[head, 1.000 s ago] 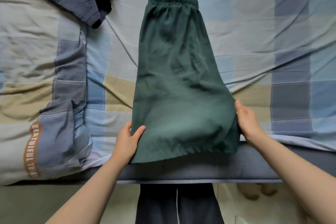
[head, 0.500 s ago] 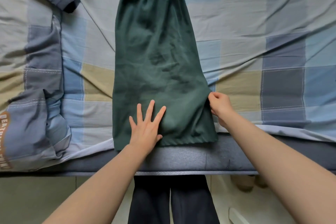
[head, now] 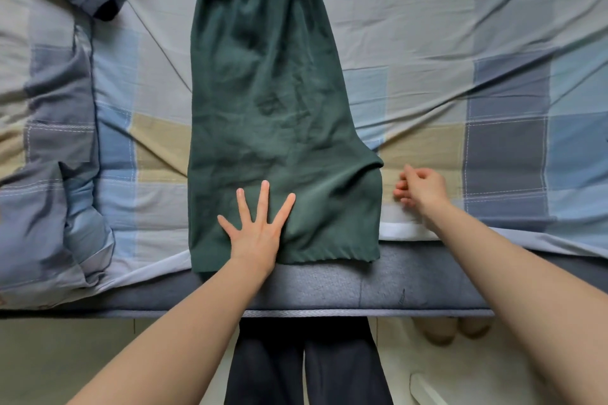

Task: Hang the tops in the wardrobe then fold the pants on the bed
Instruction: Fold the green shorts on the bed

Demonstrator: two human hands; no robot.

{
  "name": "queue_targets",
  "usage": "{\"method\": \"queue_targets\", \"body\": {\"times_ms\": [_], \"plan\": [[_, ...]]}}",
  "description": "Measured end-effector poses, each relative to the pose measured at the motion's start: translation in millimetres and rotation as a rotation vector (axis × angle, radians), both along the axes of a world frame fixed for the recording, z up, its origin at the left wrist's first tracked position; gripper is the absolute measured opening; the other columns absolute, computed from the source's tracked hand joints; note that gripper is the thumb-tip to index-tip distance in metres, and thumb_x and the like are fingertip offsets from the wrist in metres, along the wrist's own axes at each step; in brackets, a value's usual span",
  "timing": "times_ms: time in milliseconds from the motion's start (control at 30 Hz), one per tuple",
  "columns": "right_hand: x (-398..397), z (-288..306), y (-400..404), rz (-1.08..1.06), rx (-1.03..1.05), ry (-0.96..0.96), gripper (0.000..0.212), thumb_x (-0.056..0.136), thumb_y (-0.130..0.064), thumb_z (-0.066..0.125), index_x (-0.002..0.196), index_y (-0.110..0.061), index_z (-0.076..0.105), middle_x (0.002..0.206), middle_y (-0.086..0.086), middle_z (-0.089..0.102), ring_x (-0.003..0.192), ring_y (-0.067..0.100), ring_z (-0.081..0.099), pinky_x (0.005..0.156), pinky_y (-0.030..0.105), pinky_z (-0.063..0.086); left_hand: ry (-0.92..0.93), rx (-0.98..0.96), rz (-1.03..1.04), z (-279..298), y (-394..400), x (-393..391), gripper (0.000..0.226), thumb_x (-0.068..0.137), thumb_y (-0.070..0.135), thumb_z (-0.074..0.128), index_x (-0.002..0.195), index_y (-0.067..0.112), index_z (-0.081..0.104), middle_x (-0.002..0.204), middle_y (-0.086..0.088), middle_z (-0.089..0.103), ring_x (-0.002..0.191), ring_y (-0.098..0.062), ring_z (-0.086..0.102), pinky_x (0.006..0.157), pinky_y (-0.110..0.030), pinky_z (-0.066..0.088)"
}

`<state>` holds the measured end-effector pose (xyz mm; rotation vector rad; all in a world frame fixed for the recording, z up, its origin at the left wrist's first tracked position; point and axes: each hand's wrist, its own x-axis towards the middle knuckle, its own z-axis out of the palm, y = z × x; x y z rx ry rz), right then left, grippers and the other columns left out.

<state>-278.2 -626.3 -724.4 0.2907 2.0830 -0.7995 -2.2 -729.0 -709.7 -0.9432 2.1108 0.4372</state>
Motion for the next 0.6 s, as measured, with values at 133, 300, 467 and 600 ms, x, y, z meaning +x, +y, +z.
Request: {"method": "queue_targets", "body": {"times_ms": [133, 300, 467, 600], "plan": [[22.5, 9.3, -3.0, 0.583, -0.168, -0.156, 0.025, 0.093, -0.034, 0.059, 0.102, -0.01, 0.062, 0.093, 0.007, 0.068, 0.078, 0.014, 0.064, 0.062, 0.029, 0.054, 0.072, 0.078, -0.101, 1.3, 22.9, -23.3, 0.132, 0.073, 0.048, 0.077, 0.137, 0.045, -0.039, 0.15, 0.001, -0.045, 0.139, -0.049, -0.03, 0.104, -0.077, 0.005], [28.5, 0.9, 21.0, 1.086, 0.16, 0.017, 0.009, 0.09, -0.02, 0.061, 0.091, -0.011, 0.06, 0.084, 0.009, 0.066, 0.087, 0.032, 0.062, 0.064, 0.03, 0.036, 0.146, 0.148, -0.121, 2.2, 49.6, -55.3, 0.125, 0.073, 0.059, 0.072, 0.141, 0.047, -0.032, 0.15, 0.005, -0.045, 0.137, -0.048, -0.034, 0.1, -0.08, 0.002], [3.9, 5.2, -10.0, 0.856, 0.21, 0.108, 0.007, 0.078, -0.016, 0.058, 0.085, -0.016, 0.055, 0.082, 0.007, 0.065, 0.078, 0.029, 0.063, 0.071, 0.033, 0.048, 0.224, 0.078, -0.355, 5.7, 65.6, -77.0, 0.082, 0.093, 0.05, 0.052, 0.155, 0.016, 0.01, 0.162, -0.003, -0.018, 0.145, -0.043, -0.019, 0.109, -0.072, 0.001], [-8.3, 10.0, -50.3, 0.682, -0.041, 0.038, 0.017, 0.088, -0.024, 0.059, 0.095, -0.009, 0.058, 0.085, 0.006, 0.059, 0.078, 0.02, 0.054, 0.073, 0.03, 0.043, 0.382, 0.104, -0.187, 10.7, 64.3, -92.5, 0.052, 0.097, 0.049, 0.041, 0.133, 0.012, 0.049, 0.153, -0.002, 0.036, 0.142, -0.028, 0.024, 0.114, -0.049, 0.019]]}}
